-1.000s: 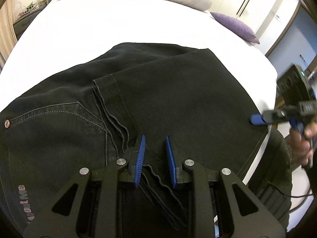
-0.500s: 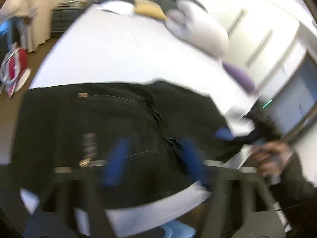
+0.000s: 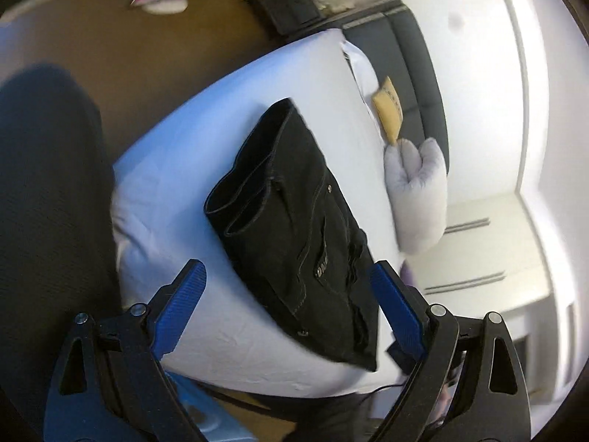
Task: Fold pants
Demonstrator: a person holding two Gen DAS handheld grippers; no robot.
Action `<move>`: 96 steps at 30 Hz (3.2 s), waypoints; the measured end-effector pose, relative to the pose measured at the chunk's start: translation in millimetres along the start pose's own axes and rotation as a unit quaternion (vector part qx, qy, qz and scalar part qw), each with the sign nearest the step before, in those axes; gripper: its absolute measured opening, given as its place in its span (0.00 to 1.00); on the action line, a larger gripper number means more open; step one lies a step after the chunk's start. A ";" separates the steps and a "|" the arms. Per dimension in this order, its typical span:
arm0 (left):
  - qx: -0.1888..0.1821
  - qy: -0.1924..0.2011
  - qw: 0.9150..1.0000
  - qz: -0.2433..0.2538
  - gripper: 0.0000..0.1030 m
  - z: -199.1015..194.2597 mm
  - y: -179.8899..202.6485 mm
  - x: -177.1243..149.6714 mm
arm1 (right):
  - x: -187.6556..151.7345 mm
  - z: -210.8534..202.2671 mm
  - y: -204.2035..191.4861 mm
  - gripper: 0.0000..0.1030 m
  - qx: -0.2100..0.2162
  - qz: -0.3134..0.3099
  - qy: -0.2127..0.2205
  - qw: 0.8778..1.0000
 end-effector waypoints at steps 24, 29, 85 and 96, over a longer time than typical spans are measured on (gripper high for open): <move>-0.040 -0.007 0.996 -0.076 0.22 50.1 -25.3 19.4 | 5.0 52.1 -17.0 0.77 -0.004 -0.038 -0.081 0.996; -0.026 0.004 1.000 -0.011 0.17 47.8 5.6 23.0 | 14.5 86.4 -22.0 0.77 -0.031 -0.057 -0.129 0.989; 0.026 -0.177 0.743 0.645 0.16 267.0 271.9 -287.1 | 92.0 22.3 64.0 0.15 -0.088 -0.038 -0.116 0.989; 0.020 -0.205 0.720 0.663 0.16 310.3 287.5 -326.6 | 115.0 0.9 99.1 0.14 -0.112 -0.037 -0.111 0.987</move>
Point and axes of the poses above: each gripper's, at about its wrist camera, not at the fingertips, and z roughly the way its jaws point, y to its right, x to its top, the point moved 3 cm from there along z, roughly the way its jaws point, and after that the axes turned 2 degrees about y, right-handed, at the moved point
